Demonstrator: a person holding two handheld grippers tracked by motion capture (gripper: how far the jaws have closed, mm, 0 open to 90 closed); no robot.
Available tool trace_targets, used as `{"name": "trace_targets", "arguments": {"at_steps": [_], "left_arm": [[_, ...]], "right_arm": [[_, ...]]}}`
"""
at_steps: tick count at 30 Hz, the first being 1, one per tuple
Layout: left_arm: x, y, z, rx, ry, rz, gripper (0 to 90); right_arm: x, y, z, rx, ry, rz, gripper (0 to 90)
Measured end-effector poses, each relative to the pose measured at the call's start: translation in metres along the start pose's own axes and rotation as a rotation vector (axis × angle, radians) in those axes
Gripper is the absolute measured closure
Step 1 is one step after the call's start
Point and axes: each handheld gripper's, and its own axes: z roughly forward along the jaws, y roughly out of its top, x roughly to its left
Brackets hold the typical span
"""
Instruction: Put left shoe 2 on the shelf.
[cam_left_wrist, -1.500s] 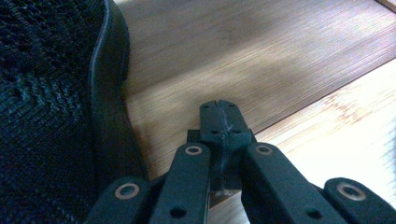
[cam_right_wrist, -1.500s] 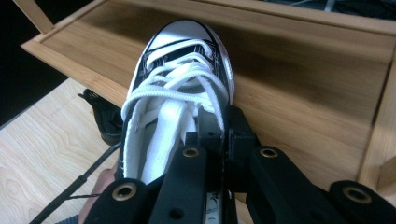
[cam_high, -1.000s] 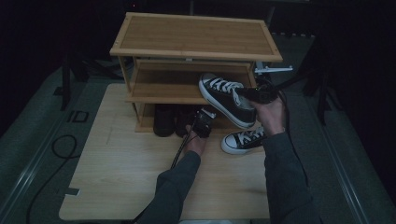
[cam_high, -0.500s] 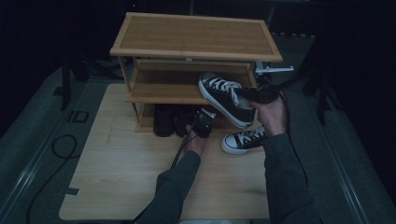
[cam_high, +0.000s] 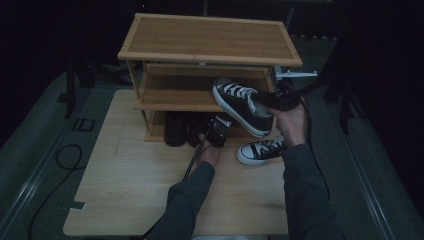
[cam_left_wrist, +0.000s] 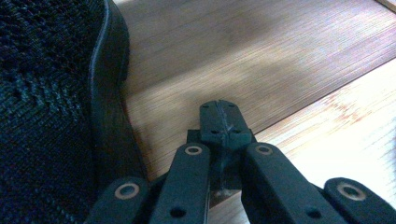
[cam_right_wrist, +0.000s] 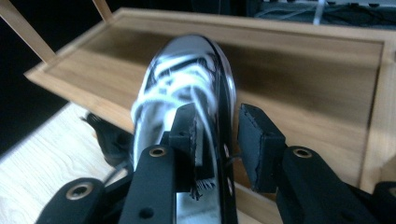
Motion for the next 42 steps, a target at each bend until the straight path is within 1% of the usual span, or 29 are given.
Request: {"name": "trace_targets", "arguments": {"at_steps": [2, 3, 4, 6, 7, 9, 11, 14, 19, 21, 23, 26, 29, 33, 42], "left_arm": [[0.0, 0.0, 0.0, 0.002, 0.0, -0.001, 90.0], [0.0, 0.0, 0.0, 0.002, -0.001, -0.001, 90.0], [0.0, 0.0, 0.0, 0.002, -0.001, -0.001, 90.0], [0.0, 0.0, 0.0, 0.002, 0.0, 0.0, 90.0], [0.0, 0.0, 0.0, 0.001, 0.0, 0.0, 90.0], [0.0, 0.0, 0.0, 0.001, 0.0, -0.001, 90.0], [0.0, 0.0, 0.0, 0.002, 0.0, -0.002, 90.0], [0.0, 0.0, 0.0, 0.002, 0.0, -0.002, 90.0], [0.0, 0.0, 0.0, 0.002, 0.0, -0.002, 90.0], [0.0, 0.0, 0.0, 0.002, 0.0, -0.002, 90.0], [0.0, 0.0, 0.0, 0.002, 0.0, -0.003, 90.0], [0.0, 0.0, 0.0, 0.0, -0.001, -0.001, 90.0], [0.0, 0.0, 0.0, 0.0, -0.002, -0.002, 90.0], [0.0, 0.0, 0.0, 0.001, -0.002, -0.003, 90.0], [0.0, 0.0, 0.0, 0.001, -0.002, -0.002, 90.0]], "right_arm": [[0.002, 0.002, 0.0, 0.0, 0.0, 0.002, 67.7], [0.005, 0.004, 0.001, 0.008, 0.003, -0.011, 67.7], [0.006, 0.004, 0.001, 0.012, -0.005, -0.019, 67.7], [0.005, 0.005, -0.001, 0.008, -0.007, -0.021, 67.7], [0.003, 0.005, -0.003, 0.0, -0.01, -0.018, 67.7], [0.001, 0.005, -0.008, -0.017, 0.0, -0.009, 67.7], [0.0, 0.005, -0.013, -0.03, 0.007, -0.011, 67.6], [-0.003, 0.005, -0.021, -0.054, 0.005, -0.008, 68.4], [-0.01, 0.006, -0.036, -0.093, -0.009, 0.005, 69.4], [-0.013, 0.005, -0.039, -0.098, -0.02, 0.002, 71.0], [-0.015, 0.003, -0.042, -0.093, -0.031, 0.0, 75.1], [-0.019, -0.003, -0.046, -0.082, -0.063, -0.008, 85.2], [-0.02, -0.011, -0.048, -0.074, -0.096, -0.014, 89.6], [-0.022, -0.021, -0.049, -0.044, -0.121, -0.03, 90.0], [-0.02, -0.045, -0.053, 0.004, -0.119, -0.063, 90.0]]}}
